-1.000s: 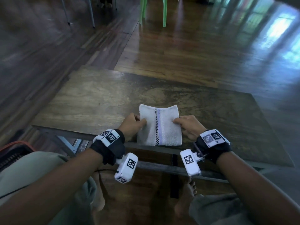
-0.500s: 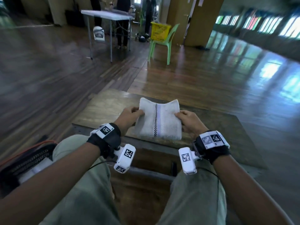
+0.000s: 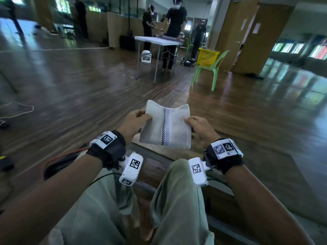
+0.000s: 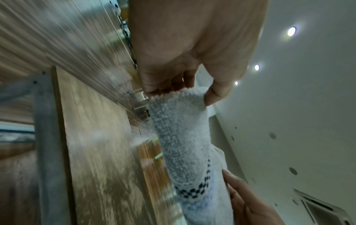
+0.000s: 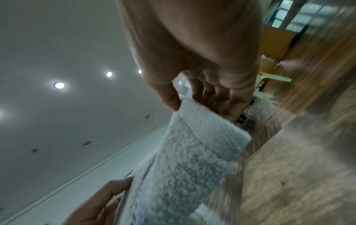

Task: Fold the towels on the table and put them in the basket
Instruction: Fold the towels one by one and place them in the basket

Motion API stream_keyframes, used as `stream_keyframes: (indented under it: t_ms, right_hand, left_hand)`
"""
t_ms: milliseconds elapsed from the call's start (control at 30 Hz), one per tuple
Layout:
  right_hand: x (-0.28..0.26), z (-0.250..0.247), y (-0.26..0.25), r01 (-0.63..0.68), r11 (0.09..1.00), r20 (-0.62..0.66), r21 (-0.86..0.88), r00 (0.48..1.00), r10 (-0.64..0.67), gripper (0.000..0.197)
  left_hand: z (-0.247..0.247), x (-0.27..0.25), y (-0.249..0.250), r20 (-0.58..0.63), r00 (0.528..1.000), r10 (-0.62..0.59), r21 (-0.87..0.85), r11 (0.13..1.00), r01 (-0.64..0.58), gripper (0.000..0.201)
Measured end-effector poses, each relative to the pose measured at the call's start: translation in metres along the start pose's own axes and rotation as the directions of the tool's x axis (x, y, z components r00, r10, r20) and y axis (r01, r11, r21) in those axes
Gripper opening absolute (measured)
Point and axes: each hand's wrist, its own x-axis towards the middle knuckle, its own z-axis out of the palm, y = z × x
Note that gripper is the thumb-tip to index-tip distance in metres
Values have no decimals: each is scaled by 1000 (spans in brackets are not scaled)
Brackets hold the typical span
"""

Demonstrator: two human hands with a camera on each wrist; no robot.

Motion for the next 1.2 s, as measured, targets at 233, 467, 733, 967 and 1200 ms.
stream_keyframes:
  t_ms: [233,467,733,967,1200]
  right_hand:
    - [35,103,-17,51,999,267,-15,963,-45,13]
    - [42,222,-13,85,994,512,-69,858,-38,19]
    - [57,319,29,3,978,611,-208,781,128,31]
    - [105,376,101,-104,919,568,-381,758,321,25]
    - [160,437,204,-200,824,491,-530,720,491,31]
  left_hand:
    - [-94,-22,-5,-282,959,-12,13,1000,17,25]
    - [-189,-57,-40,-546,834,-78,-14,996,84,14]
    - [-254,-66,-106,-641,736,-219,-110,975,195,22]
    - [-282,-23,-194,-622,662,-418,-210,904,373,20]
    - [-312,29,-301,-629,535,-564,-148,762,630,26]
